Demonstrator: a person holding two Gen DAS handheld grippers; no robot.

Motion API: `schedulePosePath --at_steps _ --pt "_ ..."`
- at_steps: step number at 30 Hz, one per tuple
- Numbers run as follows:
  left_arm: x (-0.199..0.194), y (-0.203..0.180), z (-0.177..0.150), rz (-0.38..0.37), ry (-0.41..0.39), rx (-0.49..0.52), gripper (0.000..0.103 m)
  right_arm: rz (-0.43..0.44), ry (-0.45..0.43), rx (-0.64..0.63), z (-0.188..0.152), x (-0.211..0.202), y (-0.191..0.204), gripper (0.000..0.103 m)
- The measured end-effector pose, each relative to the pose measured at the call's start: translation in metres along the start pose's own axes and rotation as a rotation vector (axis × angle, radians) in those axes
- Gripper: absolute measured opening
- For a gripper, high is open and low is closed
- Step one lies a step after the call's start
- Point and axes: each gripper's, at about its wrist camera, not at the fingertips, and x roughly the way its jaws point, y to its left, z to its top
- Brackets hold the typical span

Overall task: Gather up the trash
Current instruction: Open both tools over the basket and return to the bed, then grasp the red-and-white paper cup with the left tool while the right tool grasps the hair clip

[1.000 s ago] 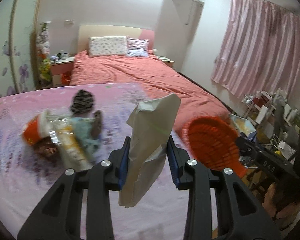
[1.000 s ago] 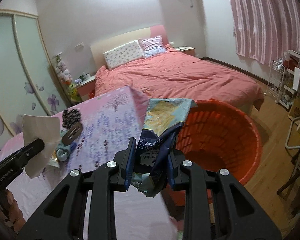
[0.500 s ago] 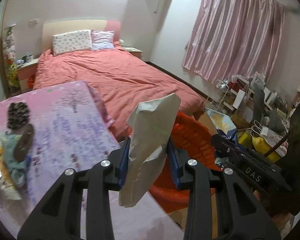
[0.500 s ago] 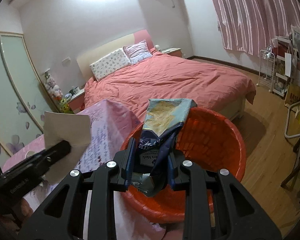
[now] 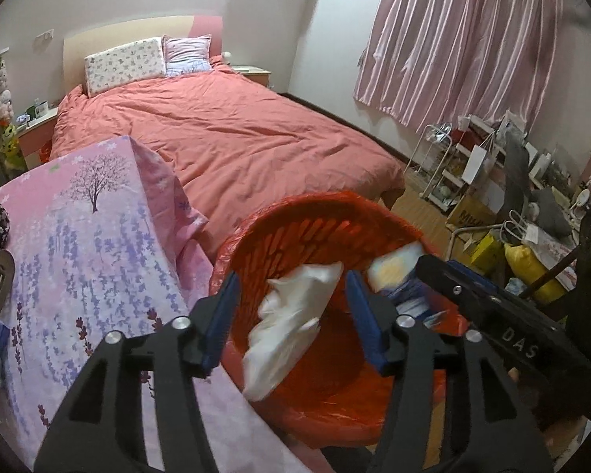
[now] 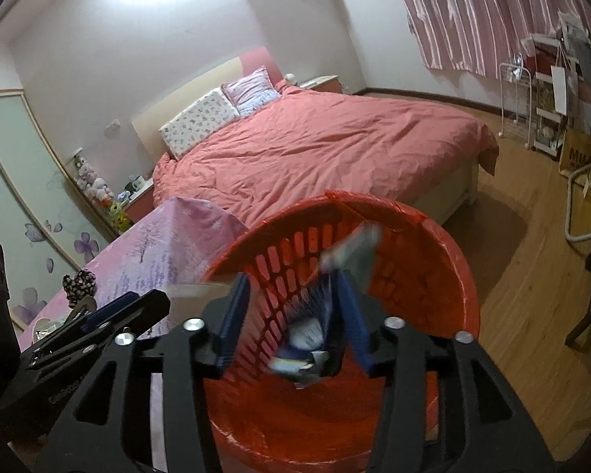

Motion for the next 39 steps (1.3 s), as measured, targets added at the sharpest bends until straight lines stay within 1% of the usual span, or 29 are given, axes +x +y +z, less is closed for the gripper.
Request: schedulePosePath --at_steps 6,10,15,17,24,29,32,35,37,39 --pt "-0.009 0.014 -0.007 0.036 -0.005 -0.014 0.064 -0.03 -0.006 -0.026 0.001 -0.007 0.005 0.058" --pt "-0.028 0.027 -0.017 0.072 -0.023 -0.029 0.068 -0.034 -0.006 -0.057 0.0 -0.011 0.016 0.058" --pt "-0.06 0.055 -0.032 0.138 -0.042 -0.063 0.069 -0.022 0.014 -0.117 -0.011 -0.013 0.045 0.058" --pt "-0.077 0.072 -0.041 0.178 -0.051 -0.086 0.07 -0.011 0.023 -0.137 -0.015 -0.013 0.056 0.058" --pt "-0.128 0.131 -0.062 0.284 -0.079 -0.182 0.07 0.049 0.075 -0.223 -0.038 -0.009 0.11 0.058" --pt "-0.164 0.184 -0.073 0.394 -0.105 -0.262 0.07 0.087 0.108 -0.279 -0.054 -0.003 0.148 0.058" --pt "-0.185 0.219 -0.078 0.474 -0.124 -0.324 0.072 0.109 0.124 -0.309 -0.06 0.003 0.17 0.058" --pt "-0.196 0.251 -0.08 0.545 -0.136 -0.375 0.075 0.125 0.138 -0.334 -0.066 0.01 0.191 0.058" --pt "-0.197 0.267 -0.076 0.567 -0.133 -0.399 0.075 0.139 0.148 -0.338 -0.067 0.014 0.203 0.058" --pt "-0.194 0.277 -0.072 0.572 -0.122 -0.41 0.075 0.166 0.159 -0.333 -0.066 0.021 0.217 0.057"
